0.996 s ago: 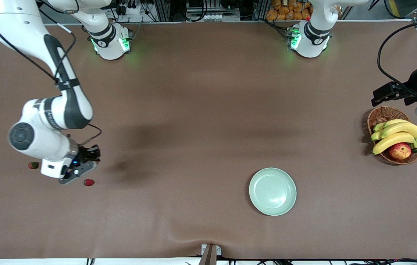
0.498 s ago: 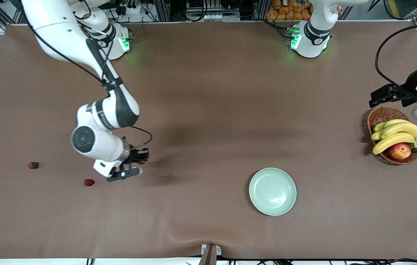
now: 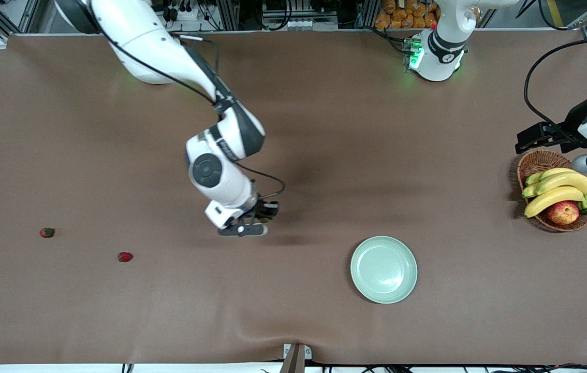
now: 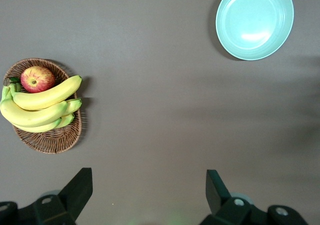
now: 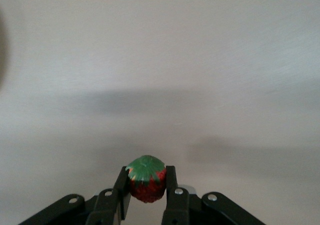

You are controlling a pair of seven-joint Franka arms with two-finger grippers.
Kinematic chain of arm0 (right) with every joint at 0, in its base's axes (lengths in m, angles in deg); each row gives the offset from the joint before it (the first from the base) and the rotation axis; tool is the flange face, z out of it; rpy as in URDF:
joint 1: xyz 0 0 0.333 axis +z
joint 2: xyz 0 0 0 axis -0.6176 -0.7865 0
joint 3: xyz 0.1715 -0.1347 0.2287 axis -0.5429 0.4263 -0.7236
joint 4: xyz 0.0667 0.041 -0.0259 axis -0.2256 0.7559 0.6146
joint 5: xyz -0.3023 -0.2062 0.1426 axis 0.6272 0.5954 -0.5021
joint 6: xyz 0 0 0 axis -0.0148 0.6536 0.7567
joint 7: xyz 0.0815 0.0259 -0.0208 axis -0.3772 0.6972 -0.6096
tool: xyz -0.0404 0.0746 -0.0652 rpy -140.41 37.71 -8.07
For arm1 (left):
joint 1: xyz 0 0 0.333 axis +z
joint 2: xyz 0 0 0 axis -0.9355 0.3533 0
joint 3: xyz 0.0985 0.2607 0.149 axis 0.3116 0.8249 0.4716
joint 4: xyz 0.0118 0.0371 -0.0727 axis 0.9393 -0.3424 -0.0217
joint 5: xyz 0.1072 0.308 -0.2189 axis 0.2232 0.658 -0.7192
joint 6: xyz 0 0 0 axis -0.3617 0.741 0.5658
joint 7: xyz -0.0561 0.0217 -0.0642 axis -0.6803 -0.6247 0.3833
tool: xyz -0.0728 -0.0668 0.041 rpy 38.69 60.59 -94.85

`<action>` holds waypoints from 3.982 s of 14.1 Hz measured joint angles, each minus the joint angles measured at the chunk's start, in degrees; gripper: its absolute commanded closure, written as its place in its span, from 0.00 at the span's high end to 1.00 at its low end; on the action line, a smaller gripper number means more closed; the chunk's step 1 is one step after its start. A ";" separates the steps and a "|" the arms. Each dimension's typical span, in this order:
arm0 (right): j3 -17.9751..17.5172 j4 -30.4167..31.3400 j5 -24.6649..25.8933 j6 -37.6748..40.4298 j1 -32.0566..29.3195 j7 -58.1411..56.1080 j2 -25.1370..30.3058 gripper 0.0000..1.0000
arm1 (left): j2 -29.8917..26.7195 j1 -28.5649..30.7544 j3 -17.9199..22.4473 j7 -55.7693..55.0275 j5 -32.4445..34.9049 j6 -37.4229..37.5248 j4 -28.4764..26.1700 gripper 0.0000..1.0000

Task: Collect all strawberries into plate
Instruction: 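Carry the strawberry with the right gripper and set it mid-table, then grasp the mid-table strawberry with the left gripper while the right grasps another, then carry the strawberry over the plate with the left gripper while the right carries another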

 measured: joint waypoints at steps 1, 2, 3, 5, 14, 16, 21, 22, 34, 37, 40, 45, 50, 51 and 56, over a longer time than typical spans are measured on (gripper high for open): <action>0.01 -1.14 0.00 -2.19 2.18 3.87 -1.65 0.00 | 0.00 0.00 0.00 0.00 0.00 0.00 0.01 1.00; 0.01 -2.57 0.00 -3.93 4.34 7.68 -3.35 0.00 | 0.00 0.00 0.00 0.00 0.00 0.00 0.01 1.00; 0.03 -4.03 -0.01 -5.31 6.32 11.15 -5.02 0.00 | 0.00 0.00 0.00 0.00 0.00 0.00 0.02 1.00; 0.05 -6.28 -0.01 -8.33 9.77 17.22 -8.20 0.13 | 0.00 0.00 0.00 0.00 0.00 0.00 0.02 1.00; 2.32 -10.56 0.03 -5.17 9.44 24.53 -9.01 1.00 | 1.54 -0.03 -0.01 0.00 -4.26 0.00 -0.01 1.00; 2.64 -10.88 0.11 1.44 4.63 22.41 -6.14 1.00 | 2.78 -0.24 -0.02 0.00 -5.62 -0.39 -0.01 1.00; 5.57 -10.84 0.27 17.32 -7.92 8.59 -0.96 1.00 | 7.11 -4.86 -0.13 -1.68 -6.15 -4.82 -0.03 1.00; 6.14 -10.77 0.32 18.19 -10.28 6.97 -0.98 1.00 | 8.13 -6.20 -0.18 -3.14 -6.15 -5.95 -0.04 1.00; 6.90 -2.71 10.69 10.08 -27.62 -15.06 -3.20 1.00 | 21.58 -23.70 -0.50 -22.91 -6.20 -24.10 -0.07 1.00; 6.89 -1.47 10.69 8.63 -28.85 -20.09 -3.20 1.00 | 25.67 -27.60 -0.48 -23.84 -6.20 -27.58 -0.05 1.00; 6.88 -1.17 10.69 7.49 -29.14 -21.19 -3.22 1.00 | 28.85 -29.20 -0.50 -24.14 -6.20 -30.49 -0.04 1.00; 6.82 -0.05 10.69 4.40 -29.14 -21.25 -4.56 1.00 | 33.42 -33.06 -0.64 -24.50 -6.20 -34.50 0.00 1.00; 6.84 1.39 10.69 2.43 -29.37 -21.26 -5.17 0.97 | 35.63 -33.67 -0.66 -24.50 -6.20 -36.42 0.01 0.90; 6.84 1.39 10.69 2.41 -29.49 -21.27 -5.17 0.92 | 36.13 -33.70 -0.72 -24.50 -6.20 -37.02 0.00 0.87; 6.84 1.34 10.63 2.01 -29.93 -21.28 -5.15 0.28 | 38.60 -34.70 -1.10 -24.82 -6.34 -39.75 0.00 0.78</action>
